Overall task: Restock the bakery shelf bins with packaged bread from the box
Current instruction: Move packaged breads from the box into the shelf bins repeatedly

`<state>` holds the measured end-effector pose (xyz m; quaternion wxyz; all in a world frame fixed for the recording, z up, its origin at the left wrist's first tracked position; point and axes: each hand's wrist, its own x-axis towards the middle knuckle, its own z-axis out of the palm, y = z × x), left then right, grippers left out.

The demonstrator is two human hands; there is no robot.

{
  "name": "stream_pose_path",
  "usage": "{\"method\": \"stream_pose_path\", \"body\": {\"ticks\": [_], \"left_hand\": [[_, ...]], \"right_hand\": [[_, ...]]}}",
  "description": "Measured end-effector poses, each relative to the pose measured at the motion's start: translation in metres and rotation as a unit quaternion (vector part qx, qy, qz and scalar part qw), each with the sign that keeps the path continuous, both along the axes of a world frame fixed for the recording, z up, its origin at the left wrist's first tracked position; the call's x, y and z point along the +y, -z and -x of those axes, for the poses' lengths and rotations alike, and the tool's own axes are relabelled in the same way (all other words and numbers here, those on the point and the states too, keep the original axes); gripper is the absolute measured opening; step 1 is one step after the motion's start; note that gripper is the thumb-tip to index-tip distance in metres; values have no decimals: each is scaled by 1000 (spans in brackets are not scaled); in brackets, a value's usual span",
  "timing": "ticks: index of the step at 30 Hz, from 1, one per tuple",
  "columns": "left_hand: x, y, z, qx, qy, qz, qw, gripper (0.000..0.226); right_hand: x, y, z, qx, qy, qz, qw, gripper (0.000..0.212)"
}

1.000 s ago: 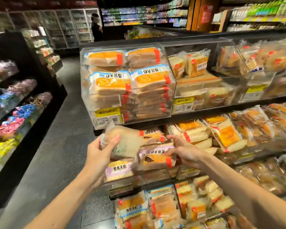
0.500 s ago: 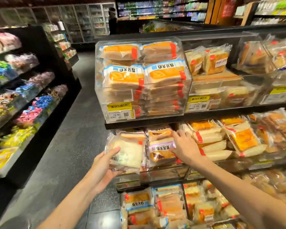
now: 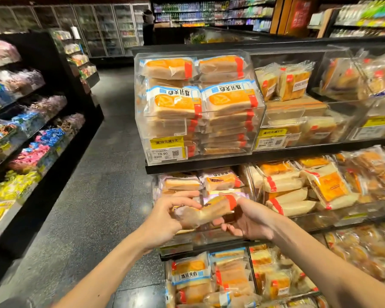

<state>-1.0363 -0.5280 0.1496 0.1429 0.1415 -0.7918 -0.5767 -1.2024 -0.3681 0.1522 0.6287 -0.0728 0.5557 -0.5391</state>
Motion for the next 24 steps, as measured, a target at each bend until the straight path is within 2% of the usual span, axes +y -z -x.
{"method": "stream_pose_path", "body": {"ticks": [2,3,4,6,7,9,11,14,16,19,22,24], "left_hand": [[-1,5,3,-15,-40,34,998,57],[1,6,5,-19,-76,-9,997,61],[2,9,7,-23,-111,-93,989,61],[8,10,14,-38,-130,-288,948,44],[10,10,18,-46,-123,-350,927,34],[12,13,29,-47,-110,-369,922,29],[14,16,43,-33,-107,-312,944,37],[14,25,66,-39,-119,-153,980,45],[11,32,80,-46,-150,-87,984,39],[7,45,95,-53,-186,8,981,30],[3,52,106,-48,-212,102,971,22],[1,53,111,-51,-218,140,965,16]], "right_hand": [[6,-1,5,26,61,16,998,37],[9,1,9,43,79,29,996,37],[11,3,13,58,94,40,993,35],[13,7,17,92,127,41,987,32],[12,8,18,111,145,31,983,31],[9,8,21,153,175,11,973,29],[4,6,24,190,192,1,963,28],[-9,9,34,229,248,-25,941,32],[-19,11,41,273,264,-40,924,28],[-30,12,48,370,237,-77,895,21],[-34,11,56,458,170,-96,867,43],[-36,14,60,526,97,-129,835,56]]}}
